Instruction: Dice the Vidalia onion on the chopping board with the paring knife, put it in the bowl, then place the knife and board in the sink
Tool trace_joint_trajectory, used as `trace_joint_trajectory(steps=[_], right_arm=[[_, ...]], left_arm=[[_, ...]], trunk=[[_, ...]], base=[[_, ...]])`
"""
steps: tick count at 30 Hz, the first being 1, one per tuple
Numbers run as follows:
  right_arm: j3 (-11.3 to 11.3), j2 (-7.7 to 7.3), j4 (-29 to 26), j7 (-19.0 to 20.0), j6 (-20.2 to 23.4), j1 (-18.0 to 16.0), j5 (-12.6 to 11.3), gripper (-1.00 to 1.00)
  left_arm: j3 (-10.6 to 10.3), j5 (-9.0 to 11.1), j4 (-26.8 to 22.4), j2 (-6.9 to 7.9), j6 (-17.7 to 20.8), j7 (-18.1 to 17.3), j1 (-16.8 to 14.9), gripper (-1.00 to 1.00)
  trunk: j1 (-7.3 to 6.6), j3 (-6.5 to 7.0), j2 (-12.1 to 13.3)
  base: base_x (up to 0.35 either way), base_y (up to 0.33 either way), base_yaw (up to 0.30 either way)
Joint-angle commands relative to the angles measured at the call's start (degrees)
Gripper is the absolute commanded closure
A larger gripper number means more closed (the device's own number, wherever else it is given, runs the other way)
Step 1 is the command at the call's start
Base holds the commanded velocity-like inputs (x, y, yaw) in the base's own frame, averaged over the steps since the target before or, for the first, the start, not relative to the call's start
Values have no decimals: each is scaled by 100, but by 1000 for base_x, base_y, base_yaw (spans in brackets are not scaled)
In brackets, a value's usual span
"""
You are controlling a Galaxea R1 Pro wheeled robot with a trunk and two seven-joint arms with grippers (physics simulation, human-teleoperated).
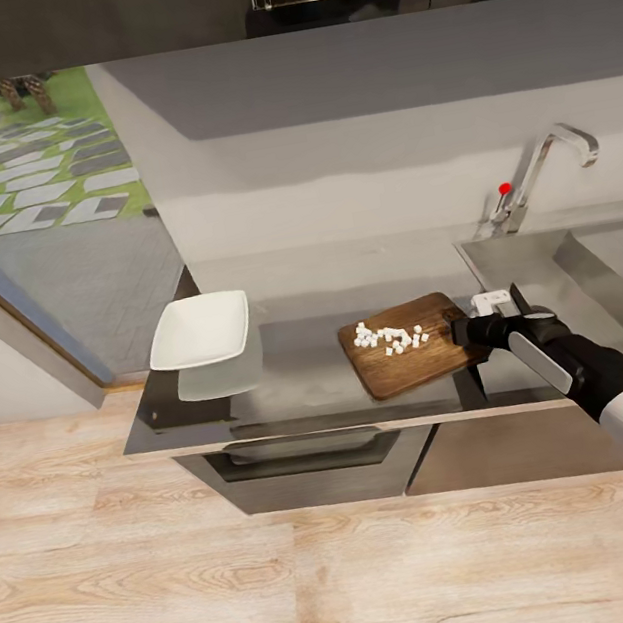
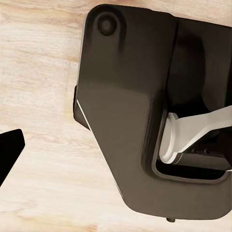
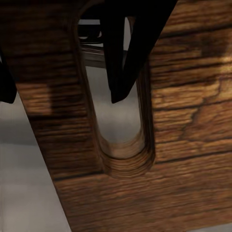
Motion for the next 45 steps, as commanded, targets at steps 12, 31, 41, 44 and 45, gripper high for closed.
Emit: trace_joint_trajectory(steps=[12, 31, 41, 44, 45], right_arm=[[21, -5, 145, 5, 40, 1, -88, 100], [21, -5, 146, 5, 40, 1, -88, 100], [21, -5, 145, 5, 40, 3, -88, 100], [20, -5, 144, 5, 40, 2, -88, 100], [22, -5, 145, 5, 40, 2, -88, 100]], left_arm=[[23, 57, -8, -5, 3, -50, 2, -100], [23, 59, -8, -5, 3, -49, 2, -100], [21, 59, -8, -5, 4, -49, 2, -100], [23, 59, -8, -5, 3, -49, 2, -100], [21, 59, -8, -5, 3, -49, 2, -100]], trunk=[[6, -8, -7], [6, 149, -7], [6, 239, -7], [6, 266, -7], [6, 275, -7]], base=[[0, 0, 0], [0, 0, 0], [0, 0, 0], [0, 0, 0], [0, 0, 0]])
